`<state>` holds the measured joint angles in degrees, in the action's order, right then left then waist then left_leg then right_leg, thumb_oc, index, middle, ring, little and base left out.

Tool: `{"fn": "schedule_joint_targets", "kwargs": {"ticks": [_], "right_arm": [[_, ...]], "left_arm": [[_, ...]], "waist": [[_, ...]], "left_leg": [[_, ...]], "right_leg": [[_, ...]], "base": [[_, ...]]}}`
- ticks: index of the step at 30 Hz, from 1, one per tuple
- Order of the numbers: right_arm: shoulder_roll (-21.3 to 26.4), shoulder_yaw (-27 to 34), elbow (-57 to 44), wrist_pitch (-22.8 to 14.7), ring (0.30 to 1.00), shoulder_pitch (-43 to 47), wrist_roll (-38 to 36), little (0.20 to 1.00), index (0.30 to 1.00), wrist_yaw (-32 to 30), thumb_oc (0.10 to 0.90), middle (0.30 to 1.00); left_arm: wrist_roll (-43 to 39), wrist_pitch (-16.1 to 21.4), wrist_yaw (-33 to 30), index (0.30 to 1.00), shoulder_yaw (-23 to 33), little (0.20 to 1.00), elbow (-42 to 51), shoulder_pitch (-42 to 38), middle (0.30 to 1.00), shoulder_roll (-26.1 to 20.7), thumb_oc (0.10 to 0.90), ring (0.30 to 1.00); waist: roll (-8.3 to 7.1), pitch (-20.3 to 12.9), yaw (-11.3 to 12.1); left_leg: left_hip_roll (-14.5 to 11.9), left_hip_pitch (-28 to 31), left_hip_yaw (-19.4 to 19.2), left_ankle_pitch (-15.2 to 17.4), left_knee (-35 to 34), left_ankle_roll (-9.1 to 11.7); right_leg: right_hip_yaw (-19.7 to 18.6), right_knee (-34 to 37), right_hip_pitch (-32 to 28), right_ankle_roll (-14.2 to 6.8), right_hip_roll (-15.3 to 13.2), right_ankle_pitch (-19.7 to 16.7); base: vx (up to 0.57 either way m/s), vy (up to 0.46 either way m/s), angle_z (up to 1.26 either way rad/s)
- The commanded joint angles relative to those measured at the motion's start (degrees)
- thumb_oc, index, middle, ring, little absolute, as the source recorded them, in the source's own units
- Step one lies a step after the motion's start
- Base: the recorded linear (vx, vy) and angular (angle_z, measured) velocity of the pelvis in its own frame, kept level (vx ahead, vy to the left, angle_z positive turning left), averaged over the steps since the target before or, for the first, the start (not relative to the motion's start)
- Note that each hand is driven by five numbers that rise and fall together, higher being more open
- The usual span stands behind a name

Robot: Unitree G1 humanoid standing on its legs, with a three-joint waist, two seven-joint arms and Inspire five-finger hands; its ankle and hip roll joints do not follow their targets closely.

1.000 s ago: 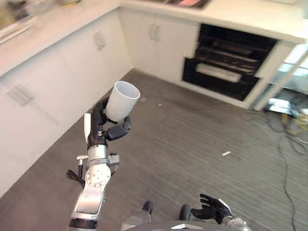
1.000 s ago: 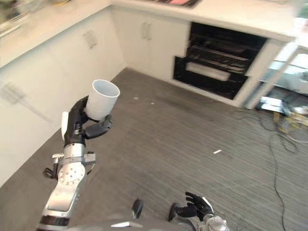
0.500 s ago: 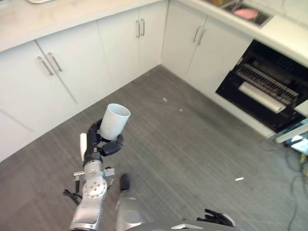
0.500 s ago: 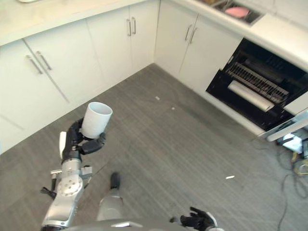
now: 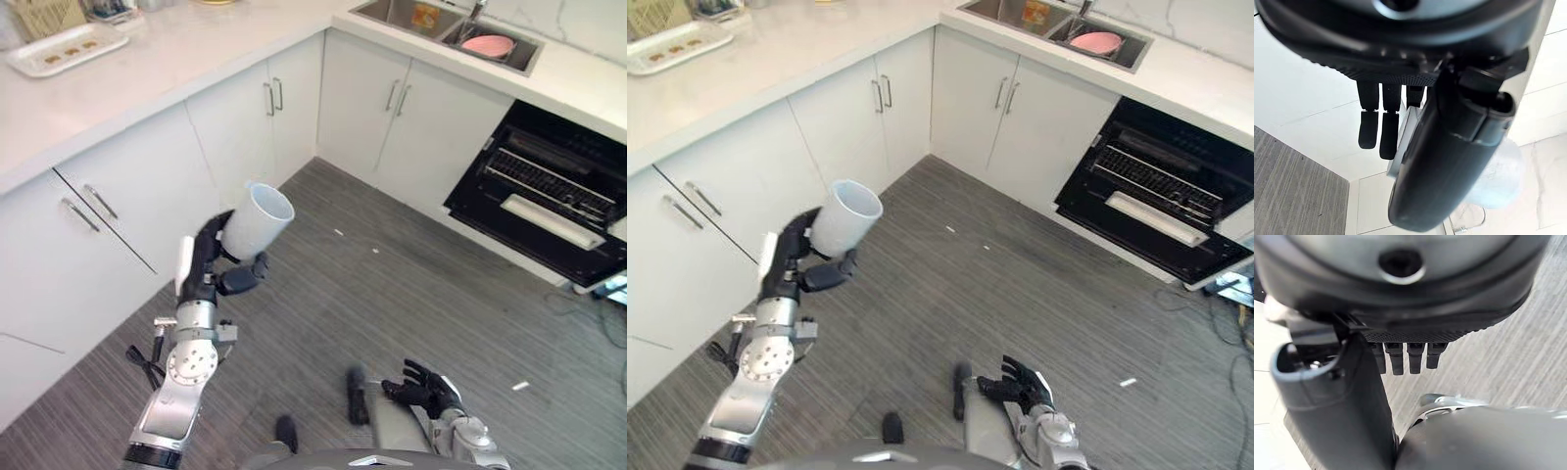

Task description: Place the dishes in the dishwasher.

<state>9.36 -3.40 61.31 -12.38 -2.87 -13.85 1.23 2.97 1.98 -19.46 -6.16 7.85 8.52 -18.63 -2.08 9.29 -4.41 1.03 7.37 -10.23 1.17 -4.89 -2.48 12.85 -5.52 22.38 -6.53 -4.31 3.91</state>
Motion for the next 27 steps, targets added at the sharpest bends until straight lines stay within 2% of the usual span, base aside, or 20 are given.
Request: {"fn": "schedule_joint_targets", "kwargs": {"ticks": [1, 4, 6, 8, 9, 10, 11, 13, 14, 16, 17, 18, 19, 20, 21, 22, 23, 24, 25, 27], "right_arm": [[0.52, 0.33, 3.51, -1.41, 0.9, -2.96, 1.03, 0.9, 0.9, -5.07, 0.8, 0.9], [0.0, 1.19, 3.56, -2.62, 0.9, -5.22, 0.71, 0.9, 0.9, -6.56, 0.8, 0.9], [-0.05, 1.69, 2.98, -2.77, 0.9, -6.37, 0.02, 0.9, 0.9, -6.65, 0.8, 0.9], [0.47, 1.99, 3.18, -3.1, 0.9, -5.74, -0.79, 0.9, 0.9, -6.84, 0.8, 0.9], [0.47, 1.99, 3.18, -3.1, 0.9, -5.74, -0.79, 0.9, 0.9, -6.84, 0.8, 0.9], [1.17, 2.12, 3.34, -3.36, 0.9, -5.55, -0.68, 0.9, 0.9, -7.09, 0.8, 0.9], [1.9, 1.9, 2.67, -3.6, 0.9, -5.14, -0.69, 0.9, 0.9, -7.44, 0.8, 0.9], [2.8, 0.31, 0.9, -3.96, 0.9, -4.89, 0.65, 0.9, 0.9, -7.84, 0.8, 0.9], [3.82, -0.38, -0.82, -4.06, 0.9, -4.08, 1.02, 0.9, 0.9, -8.41, 0.8, 0.9], [4.47, -0.5, -1.77, -4.06, 0.9, -3.49, 0.93, 0.9, 0.9, -8.43, 0.8, 0.9], [4.81, -0.98, -2.14, -4.15, 0.9, -2.59, 1.38, 0.9, 0.9, -9.13, 0.8, 0.9], [4.81, -0.98, -2.14, -4.15, 0.9, -2.59, 1.38, 0.9, 0.9, -9.13, 0.8, 0.9], [4.97, -0.6, -2.51, -4.19, 0.9, -2.64, 1.1, 0.9, 0.9, -9.59, 0.8, 0.9], [5.3, -0.7, -3.16, -4.18, 0.9, -2.01, 1.7, 0.9, 0.9, -10.65, 0.8, 0.9], [5.3, -0.7, -3.16, -4.18, 0.9, -2.01, 1.7, 0.9, 0.9, -10.65, 0.8, 0.9], [5.75, -1.51, -3.48, -3.72, 0.9, -2.19, 2.69, 0.9, 0.9, -11.39, 0.8, 0.9], [6.44, -4.15, -5.23, -2.96, 0.9, -0.78, 5.45, 0.9, 0.9, -12.05, 0.8, 0.9], [6.68, -4.13, -6.0, -3.37, 0.9, -0.8, 6.27, 0.9, 0.9, -12.71, 0.8, 0.9], [6.79, -3.21, -6.66, -3.62, 0.9, -1.08, 5.86, 0.9, 0.9, -13.06, 0.8, 0.9], [6.73, -2.89, -8.04, -4.61, 0.9, -0.44, 5.04, 0.9, 0.9, -14.07, 0.8, 0.9]], "left_arm": [[1.01, 5.39, 0.67, 0.3, 0.84, 0.3, 6.46, -5.86, 0.3, -0.79, 0.4, 0.3], [2.01, 5.87, 0.82, 0.3, -0.42, 0.3, 6.11, -5.87, 0.3, 0.05, 0.4, 0.3], [2.18, 6.03, 0.67, 0.3, -0.74, 0.3, 6.37, -5.4, 0.3, 0.76, 0.4, 0.3], [0.83, 6.37, 0.46, 0.3, -1.72, 0.3, 6.05, -5.52, 0.3, 1.53, 0.4, 0.3], [0.83, 6.37, 0.46, 0.3, -1.72, 0.3, 6.05, -5.52, 0.3, 1.53, 0.4, 0.3], [0.14, 6.43, 0.62, 0.3, -2.25, 0.3, 6.22, -5.54, 0.3, 1.74, 0.4, 0.3], [-0.33, 6.52, 0.86, 0.3, -2.55, 0.3, 6.47, -5.38, 0.3, 1.64, 0.4, 0.3], [-0.9, 6.81, 0.99, 0.3, -2.56, 0.3, 6.46, -5.35, 0.3, 0.7, 0.4, 0.3], [-1.44, 6.66, 1.16, 0.3, -3.04, 0.3, 6.49, -5.84, 0.3, 0.2, 0.4, 0.3], [-1.54, 6.55, 1.33, 0.3, -3.77, 0.3, 7.06, -5.51, 0.3, 0.15, 0.4, 0.3], [-1.59, 6.45, 1.69, 0.3, -4.53, 0.3, 7.15, -4.61, 0.3, 0.19, 0.4, 0.3], [-1.59, 6.45, 1.69, 0.3, -4.53, 0.3, 7.15, -4.61, 0.3, 0.19, 0.4, 0.3], [-1.67, 6.43, 1.87, 0.3, -4.66, 0.3, 7.7, -3.74, 0.3, 0.42, 0.4, 0.3], [-1.48, 6.26, 1.76, 0.3, -4.41, 0.3, 7.98, -2.32, 0.3, 0.57, 0.4, 0.3], [-1.48, 6.26, 1.76, 0.3, -4.41, 0.3, 7.98, -2.32, 0.3, 0.57, 0.4, 0.3], [-1.33, 6.03, 1.6, 0.3, -4.11, 0.3, 8.37, -1.25, 0.3, 0.72, 0.4, 0.3], [-0.4, 5.82, 1.11, 0.3, -4.45, 0.3, 7.26, -1.03, 0.3, 0.51, 0.4, 0.3], [-0.15, 6.05, 1.16, 0.3, -5.05, 0.3, 7.0, -1.66, 0.3, 0.37, 0.4, 0.3], [-1.37, 6.85, 1.62, 0.3, -6.58, 0.3, 5.66, -2.3, 0.3, 1.07, 0.4, 0.3], [-0.24, 7.6, 1.88, 0.3, -9.22, 0.3, 5.31, -4.56, 0.3, 0.41, 0.4, 0.3]], "waist": [[0.45, -0.57, -4.2], [-0.31, -2.12, -5.33], [0.4, -3.22, -6.6], [2.23, -3.55, -7.71], [2.23, -3.55, -7.71], [2.75, -3.58, -7.92], [2.79, -3.39, -7.72], [0.87, -2.46, -6.27], [-0.87, -0.84, -4.36], [-1.75, -0.19, -3.72], [-2.2, 0.1, -2.51], [-2.2, 0.1, -2.51], [-1.86, 0.3, -1.01], [-1.15, -0.35, 0.6], [-1.15, -0.35, 0.6], [-0.79, -0.62, 2.52], [0.08, -1.79, 5.06], [0.39, -1.74, 4.39], [0.96, -1.66, 2.62], [1.29, -1.63, 1.9]], "left_leg": [[-4.97, 0.88, 3.31, 3.65, -0.11, 6.67], [-3.22, 3.83, 3.35, 6.88, -0.11, 6.19], [-3.56, 7.01, 3.13, 8.63, -0.11, 6.64], [-5.0, 8.82, 4.1, 6.36, 3.15, 7.79], [-5.0, 8.82, 4.1, 6.36, 3.15, 7.79], [-5.36, 8.09, 4.22, 5.24, 7.24, 8.62], [-6.02, 4.28, 4.8, -0.99, 20.69, 11.57], [-5.23, -2.09, 6.15, -6.76, 35.13, 13.35], [-1.62, -7.62, 8.04, -6.6, 43.13, 13.48], [0.19, -10.39, 8.15, -4.68, 46.38, 12.62], [0.02, -14.99, 7.77, -2.98, 40.18, 10.91], [0.02, -14.99, 7.77, -2.98, 40.18, 10.91], [-0.83, -16.15, 7.83, -1.97, 35.32, 10.01], [-3.75, -15.59, 12.05, -0.44, 20.45, 8.8], [-3.75, -15.59, 12.05, -0.44, 20.45, 8.8], [-4.67, -14.66, 18.84, -2.67, 11.78, 8.59], [-2.95, -16.42, 32.92, -5.74, 5.55, 10.26], [-4.05, -16.62, 32.77, -6.78, 3.61, 11.41], [-6.04, -13.61, 28.49, -6.21, 1.65, 11.02], [-6.08, -11.43, 27.79, -5.87, 0.76, 10.07]], "right_leg": [[-5.63, 9.18, -4.48, -3.85, 0.2, -11.7], [-6.92, 9.48, -7.91, -3.09, 0.51, -13.31], [-6.91, 9.0, -9.89, -2.35, 0.8, -14.28], [-7.95, 6.63, -10.54, -0.6, 2.35, -13.14], [-7.95, 6.63, -10.54, -0.6, 2.35, -13.14], [-7.8, 6.71, -11.95, 0.15, 2.78, -12.53], [-7.54, 8.46, -15.84, 1.74, 3.29, -11.56], [-8.88, 9.88, -19.53, 3.62, 3.12, -10.12], [-10.59, 9.95, -21.27, 4.28, 1.79, -9.51], [-11.76, 10.24, -22.66, 4.34, 1.29, -9.33], [-13.72, 10.52, -24.84, 4.16, 1.51, -8.3], [-13.72, 10.52, -24.84, 4.16, 1.51, -8.3], [-15.75, 10.52, -26.49, 3.86, 1.9, -6.96], [-18.45, 10.52, -27.7, 2.47, 2.0, -5.0], [-18.45, 10.52, -27.7, 2.47, 2.0, -5.0], [-21.45, 10.52, -28.93, 2.21, 2.37, -3.66], [-27.35, 10.52, -30.73, 1.96, 3.7, -2.52], [-29.97, 10.52, -31.32, 1.67, 3.91, -2.31], [-31.18, 10.51, -30.94, 1.2, 3.7, -2.18], [-33.18, 10.52, -27.22, -0.58, 3.49, -4.15]], "base": [[0.62, -0.026, 0.25], [0.46, -0.077, 0.34], [0.46, -0.083, -0.12], [0.37, -0.092, 0.15], [0.25, -0.081, 0.15], [0.35, -0.176, -0.2], [0.47, -0.261, -0.23], [0.42, -0.252, -0.24], [0.25, -0.121, -0.17], [0.34, -0.063, -0.66], [0.4, -0.042, -0.7], [0.44, 0.053, -0.56], [0.49, 0.206, -0.57], [0.49, 0.206, -0.57], [0.54, 0.225, -1.26], [0.59, 0.139, -1.82], [0.67, 0.196, -2.26], [0.47, 0.201, -2.11], [0.1, 0.224, -2.31], [-0.03, 0.327, -2.72]]}}
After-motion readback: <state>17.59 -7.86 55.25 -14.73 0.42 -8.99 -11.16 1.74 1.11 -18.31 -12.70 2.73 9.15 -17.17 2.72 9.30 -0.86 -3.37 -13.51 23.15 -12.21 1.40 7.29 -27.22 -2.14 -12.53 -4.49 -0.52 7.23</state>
